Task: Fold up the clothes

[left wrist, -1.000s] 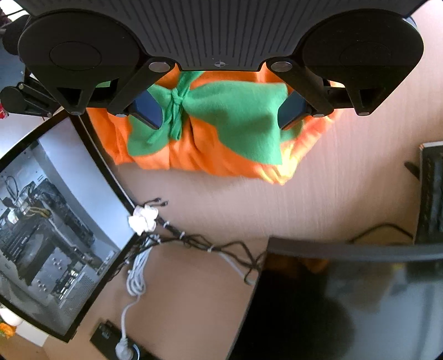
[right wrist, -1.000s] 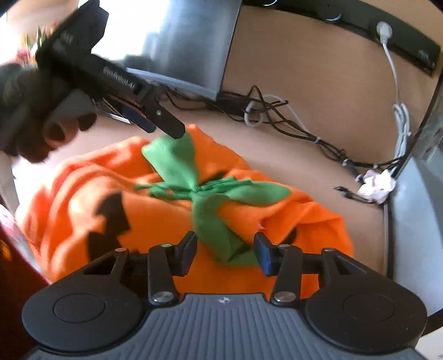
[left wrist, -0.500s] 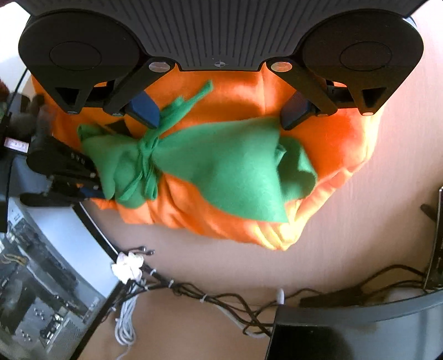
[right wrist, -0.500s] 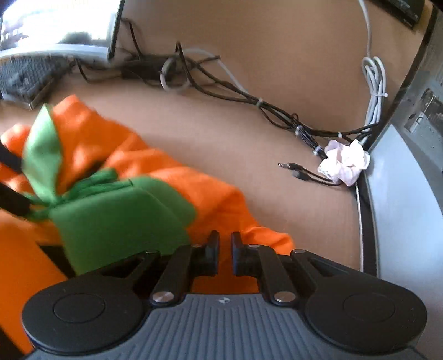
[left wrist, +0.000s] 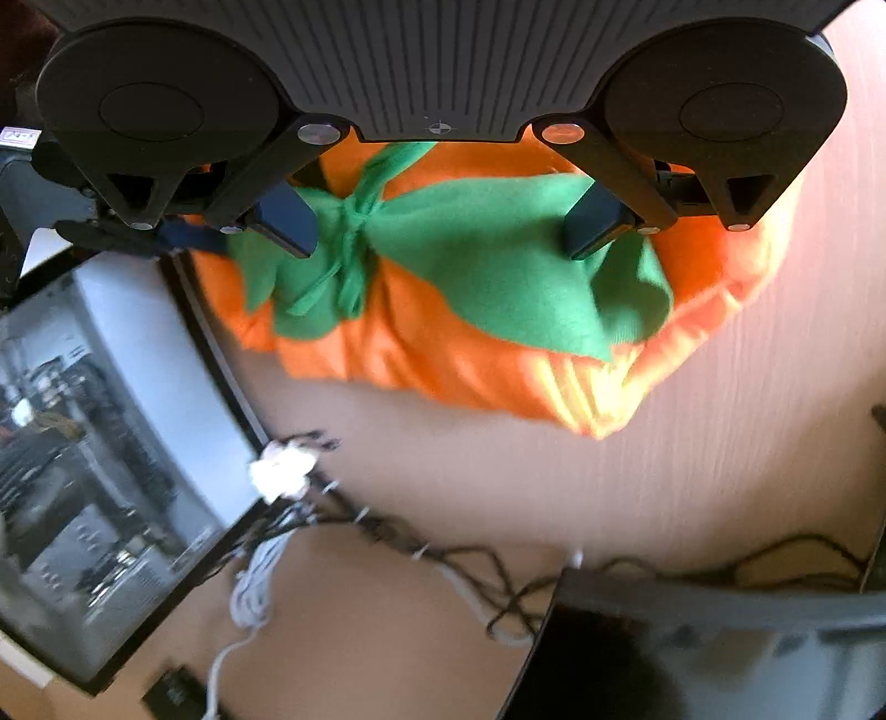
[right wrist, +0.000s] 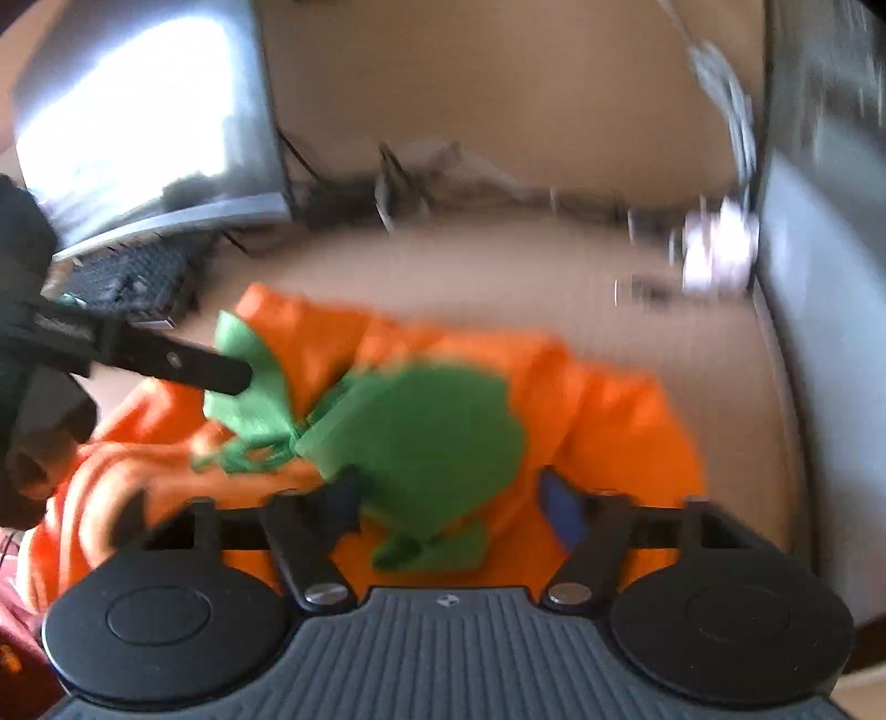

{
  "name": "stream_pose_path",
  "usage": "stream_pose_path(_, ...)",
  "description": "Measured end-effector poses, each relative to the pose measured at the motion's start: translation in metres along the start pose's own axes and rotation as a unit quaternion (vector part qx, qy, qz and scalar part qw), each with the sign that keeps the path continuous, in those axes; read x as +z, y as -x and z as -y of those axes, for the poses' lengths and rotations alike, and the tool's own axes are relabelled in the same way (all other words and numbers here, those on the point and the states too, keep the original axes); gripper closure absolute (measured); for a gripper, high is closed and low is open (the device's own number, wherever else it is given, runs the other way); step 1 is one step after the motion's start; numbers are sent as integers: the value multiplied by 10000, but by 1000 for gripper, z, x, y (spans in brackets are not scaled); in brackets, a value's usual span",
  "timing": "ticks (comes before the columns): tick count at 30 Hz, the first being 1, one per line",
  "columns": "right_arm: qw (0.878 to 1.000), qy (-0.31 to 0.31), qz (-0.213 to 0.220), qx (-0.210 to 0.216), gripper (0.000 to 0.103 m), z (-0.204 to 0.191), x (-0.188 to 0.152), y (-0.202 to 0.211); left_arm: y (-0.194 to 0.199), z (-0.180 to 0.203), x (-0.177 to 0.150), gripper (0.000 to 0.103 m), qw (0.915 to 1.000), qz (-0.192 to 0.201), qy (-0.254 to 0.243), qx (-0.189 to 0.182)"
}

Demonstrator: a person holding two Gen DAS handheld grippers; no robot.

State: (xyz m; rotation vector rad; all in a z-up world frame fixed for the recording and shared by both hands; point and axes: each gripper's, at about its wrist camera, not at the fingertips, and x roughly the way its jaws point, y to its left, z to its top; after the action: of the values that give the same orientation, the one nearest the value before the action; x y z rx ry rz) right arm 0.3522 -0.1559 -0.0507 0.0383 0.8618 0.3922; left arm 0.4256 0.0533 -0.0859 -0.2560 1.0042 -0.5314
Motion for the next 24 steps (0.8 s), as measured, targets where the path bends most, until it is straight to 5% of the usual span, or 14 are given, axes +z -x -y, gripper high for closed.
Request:
stream_pose_path(3,9995,-14,274,-136,75,-6,10,1,-13,-2,-4,4,9998,-120,65,158)
stream_pose_path(12,9979,358,-206,-502,63,17,16,-22,-4,-7,-5,4,9994,-57,180,277)
stream_pose_path(20,9965,654,510,-58,63,3,47,13,32,29,18,4,9943,775,-375,-633)
stream_pose_path(24,9963,854,-35,-85,63,-1,43,-34,-23,18,23,4,9998,180,-66,-67)
